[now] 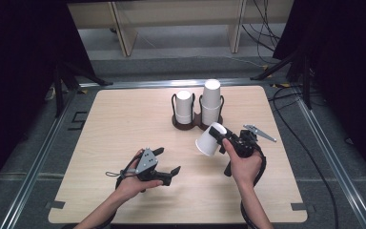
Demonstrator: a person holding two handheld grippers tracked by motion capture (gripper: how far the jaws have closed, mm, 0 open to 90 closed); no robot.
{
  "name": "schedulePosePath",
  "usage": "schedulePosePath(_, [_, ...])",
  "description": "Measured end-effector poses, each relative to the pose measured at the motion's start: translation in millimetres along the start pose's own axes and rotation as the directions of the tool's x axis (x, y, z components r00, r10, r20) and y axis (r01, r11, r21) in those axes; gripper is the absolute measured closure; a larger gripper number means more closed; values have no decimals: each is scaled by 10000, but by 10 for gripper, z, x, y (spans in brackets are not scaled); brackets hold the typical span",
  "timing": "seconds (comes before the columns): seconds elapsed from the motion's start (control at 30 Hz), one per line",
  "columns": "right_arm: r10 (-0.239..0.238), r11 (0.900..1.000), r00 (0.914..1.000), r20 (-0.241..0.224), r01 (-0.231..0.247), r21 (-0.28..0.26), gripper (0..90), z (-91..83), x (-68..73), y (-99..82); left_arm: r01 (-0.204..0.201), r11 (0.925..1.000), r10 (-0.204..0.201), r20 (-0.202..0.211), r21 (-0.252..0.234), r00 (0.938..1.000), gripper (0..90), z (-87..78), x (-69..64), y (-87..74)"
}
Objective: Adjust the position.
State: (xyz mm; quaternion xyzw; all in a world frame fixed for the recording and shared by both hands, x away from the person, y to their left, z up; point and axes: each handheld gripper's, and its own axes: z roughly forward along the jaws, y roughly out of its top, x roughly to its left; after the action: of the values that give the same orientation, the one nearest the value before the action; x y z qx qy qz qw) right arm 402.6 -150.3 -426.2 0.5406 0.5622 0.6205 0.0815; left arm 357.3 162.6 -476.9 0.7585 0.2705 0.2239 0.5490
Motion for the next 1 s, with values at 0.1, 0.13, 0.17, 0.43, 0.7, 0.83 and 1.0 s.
schedulePosePath(0.1, [218,9998,9995,225,-218,35,349,-19,-17,24,-160,9995,159,39,257,9999,78,31,-22,19])
schedulePosePath(0.13, [147,9999,9996,221,-146,-20,349,-25,-38,27,-168,9997,167,39,160,9999,77,55,-28,22])
schedulePosePath(0.17, [121,9999,9996,272,-120,-49,349,-34,-53,34,-180,9995,180,16,250,9998,74,61,-35,35])
schedulePosePath(0.43, [622,9981,9973,391,-620,-68,349,-39,-67,47,-174,9995,174,-8,246,9998,32,138,-76,123])
schedulePosePath(0.7, [1175,9930,9926,316,-1170,-166,349,-11,-109,60,-465,9984,459,-185,-309,9988,24,241,-69,162])
schedulePosePath(0.83, [1379,9903,9904,78,-1377,-187,349,23,-144,53,-393,9981,391,-44,-479,9992,24,307,-88,165])
schedulePosePath(1.0, [1708,9853,9853,2,-1708,-98,349,74,-162,56,-536,9952,553,182,-821,9983,25,397,-106,189])
